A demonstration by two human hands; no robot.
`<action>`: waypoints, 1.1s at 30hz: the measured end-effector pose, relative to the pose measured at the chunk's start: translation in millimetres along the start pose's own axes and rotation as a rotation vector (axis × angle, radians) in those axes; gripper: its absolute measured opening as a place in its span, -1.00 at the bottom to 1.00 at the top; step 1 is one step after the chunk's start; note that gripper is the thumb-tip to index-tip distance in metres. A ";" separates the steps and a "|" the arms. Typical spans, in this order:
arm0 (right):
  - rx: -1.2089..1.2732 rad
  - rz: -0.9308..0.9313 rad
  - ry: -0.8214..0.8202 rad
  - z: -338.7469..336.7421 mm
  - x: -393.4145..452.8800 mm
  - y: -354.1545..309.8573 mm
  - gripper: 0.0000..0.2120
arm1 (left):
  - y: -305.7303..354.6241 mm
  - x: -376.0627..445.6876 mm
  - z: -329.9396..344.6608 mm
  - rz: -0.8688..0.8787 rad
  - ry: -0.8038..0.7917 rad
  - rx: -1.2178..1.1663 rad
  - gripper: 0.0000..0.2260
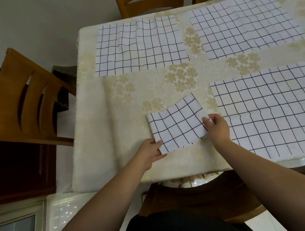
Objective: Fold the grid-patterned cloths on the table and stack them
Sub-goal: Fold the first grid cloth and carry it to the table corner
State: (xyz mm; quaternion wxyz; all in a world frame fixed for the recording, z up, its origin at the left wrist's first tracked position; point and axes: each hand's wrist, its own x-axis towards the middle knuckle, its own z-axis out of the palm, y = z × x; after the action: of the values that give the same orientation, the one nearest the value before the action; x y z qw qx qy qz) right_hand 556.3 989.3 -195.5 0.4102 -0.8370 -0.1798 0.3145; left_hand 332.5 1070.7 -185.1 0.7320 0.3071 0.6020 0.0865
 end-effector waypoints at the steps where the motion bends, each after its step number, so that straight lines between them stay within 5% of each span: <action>1: -0.018 0.002 0.000 -0.1 1.8 1.8 -0.78 | 0.2 0.9 0.0 0.017 0.021 0.013 -0.91; 8: -0.176 -0.081 0.015 2.9 0.1 12.3 -0.72 | -5.2 6.4 -6.0 0.057 0.128 0.108 -0.89; 11: -0.434 -0.455 0.036 8.6 -14.5 20.7 -0.52 | -3.1 5.4 -7.5 0.076 0.143 0.105 -0.88; 13: -0.568 -0.746 -0.156 14.5 -30.8 27.8 -0.37 | -2.9 6.4 -8.8 0.094 0.133 0.097 -0.90; 17: -0.780 -0.916 -0.352 35.2 -52.2 44.2 -0.25 | -1.5 0.6 -9.2 0.123 0.082 0.079 -0.90; 23: -0.434 -0.550 -0.227 40.7 -53.8 14.3 -0.60 | 13.3 -11.1 -9.9 0.267 -0.027 0.043 -0.70; 27: -0.136 -0.376 -0.393 23.6 -60.3 -32.4 -0.86 | 22.9 -10.4 -26.4 0.389 0.206 0.034 -0.68; 33: 0.555 0.079 -0.662 4.1 -73.7 -65.5 -0.78 | 39.3 -10.2 -45.7 0.260 0.007 0.059 -0.42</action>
State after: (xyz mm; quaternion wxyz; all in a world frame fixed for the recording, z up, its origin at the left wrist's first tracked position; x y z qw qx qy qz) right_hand 496.4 989.7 -117.1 0.5276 -0.5554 -0.1781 0.6177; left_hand 296.7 1112.7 -158.8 0.7034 0.4034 0.5619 0.1639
